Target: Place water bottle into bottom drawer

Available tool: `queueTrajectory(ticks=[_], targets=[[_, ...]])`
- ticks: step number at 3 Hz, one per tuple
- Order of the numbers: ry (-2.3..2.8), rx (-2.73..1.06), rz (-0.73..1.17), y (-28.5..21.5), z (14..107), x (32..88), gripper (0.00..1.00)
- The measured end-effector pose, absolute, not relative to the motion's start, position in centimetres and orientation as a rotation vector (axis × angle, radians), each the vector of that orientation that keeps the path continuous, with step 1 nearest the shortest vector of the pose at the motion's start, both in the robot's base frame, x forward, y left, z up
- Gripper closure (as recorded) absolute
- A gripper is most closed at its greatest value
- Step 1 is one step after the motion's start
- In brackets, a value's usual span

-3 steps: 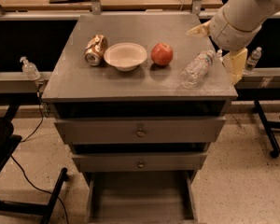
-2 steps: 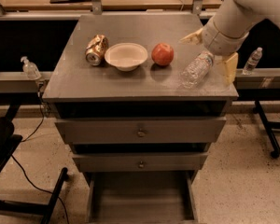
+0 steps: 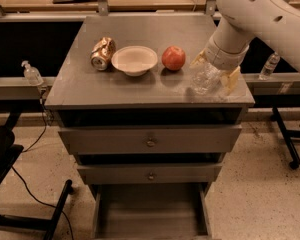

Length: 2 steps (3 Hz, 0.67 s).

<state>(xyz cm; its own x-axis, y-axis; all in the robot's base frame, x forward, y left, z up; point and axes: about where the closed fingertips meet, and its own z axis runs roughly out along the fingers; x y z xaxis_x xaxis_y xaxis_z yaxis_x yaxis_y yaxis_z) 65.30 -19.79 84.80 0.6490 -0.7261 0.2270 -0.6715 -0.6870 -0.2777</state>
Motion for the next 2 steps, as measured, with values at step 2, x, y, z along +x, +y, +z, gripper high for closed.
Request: queueTrajectory(ticks=[2], targets=[[1.038,-2.72,-0.521,-17.89,85.6,64.86,0.72]])
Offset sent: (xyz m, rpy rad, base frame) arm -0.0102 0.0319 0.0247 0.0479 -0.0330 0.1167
